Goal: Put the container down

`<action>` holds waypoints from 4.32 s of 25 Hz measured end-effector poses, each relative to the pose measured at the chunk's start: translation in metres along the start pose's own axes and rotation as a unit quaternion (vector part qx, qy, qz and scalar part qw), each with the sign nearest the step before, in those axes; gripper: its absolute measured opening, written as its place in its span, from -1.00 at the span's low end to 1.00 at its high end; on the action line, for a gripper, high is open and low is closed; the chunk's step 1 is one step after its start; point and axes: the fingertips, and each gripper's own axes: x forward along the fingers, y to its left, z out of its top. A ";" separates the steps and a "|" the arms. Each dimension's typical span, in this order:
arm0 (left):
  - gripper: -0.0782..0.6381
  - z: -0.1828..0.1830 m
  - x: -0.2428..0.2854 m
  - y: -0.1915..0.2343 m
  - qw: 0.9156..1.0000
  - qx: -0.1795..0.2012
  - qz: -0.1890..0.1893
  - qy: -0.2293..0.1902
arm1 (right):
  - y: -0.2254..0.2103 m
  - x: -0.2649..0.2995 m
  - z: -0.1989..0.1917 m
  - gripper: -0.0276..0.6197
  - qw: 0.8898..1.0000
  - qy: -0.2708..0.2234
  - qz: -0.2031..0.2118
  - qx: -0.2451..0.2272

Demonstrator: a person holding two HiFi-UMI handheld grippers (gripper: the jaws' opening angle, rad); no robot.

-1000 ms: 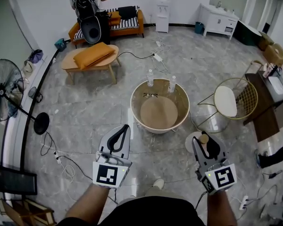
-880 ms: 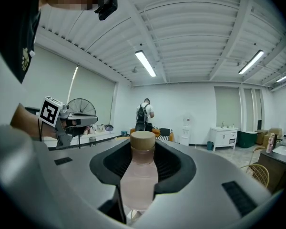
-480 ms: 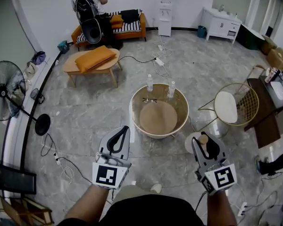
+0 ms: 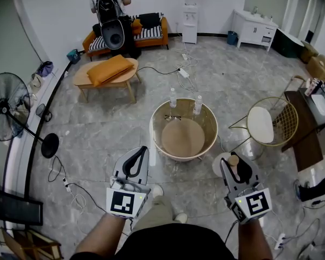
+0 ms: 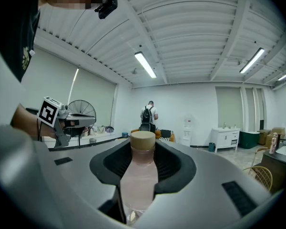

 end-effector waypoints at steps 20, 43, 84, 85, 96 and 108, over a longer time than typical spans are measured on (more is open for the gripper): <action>-0.74 -0.014 0.064 0.034 0.999 -0.011 -0.039 -0.014 | -0.014 0.063 0.015 -0.45 1.000 -0.003 -0.022 -0.012; -0.74 -0.036 0.122 0.058 0.998 -0.015 -0.057 0.002 | -0.039 0.116 -0.003 -0.45 0.999 0.035 -0.032 0.013; -0.74 -0.048 0.217 0.164 0.992 -0.011 -0.126 -0.027 | -0.036 0.241 0.023 -0.45 0.995 0.023 -0.091 0.023; -0.74 -0.052 0.217 0.164 0.992 -0.012 -0.127 -0.023 | -0.036 0.243 0.023 -0.45 0.996 0.023 -0.089 0.021; -0.74 -0.063 0.245 0.163 0.993 -0.014 -0.118 -0.009 | -0.050 0.273 0.017 -0.45 0.998 0.033 -0.057 0.008; -0.74 -0.082 0.295 0.164 0.995 -0.012 -0.096 0.007 | -0.097 0.320 0.001 -0.45 0.999 0.024 -0.044 0.005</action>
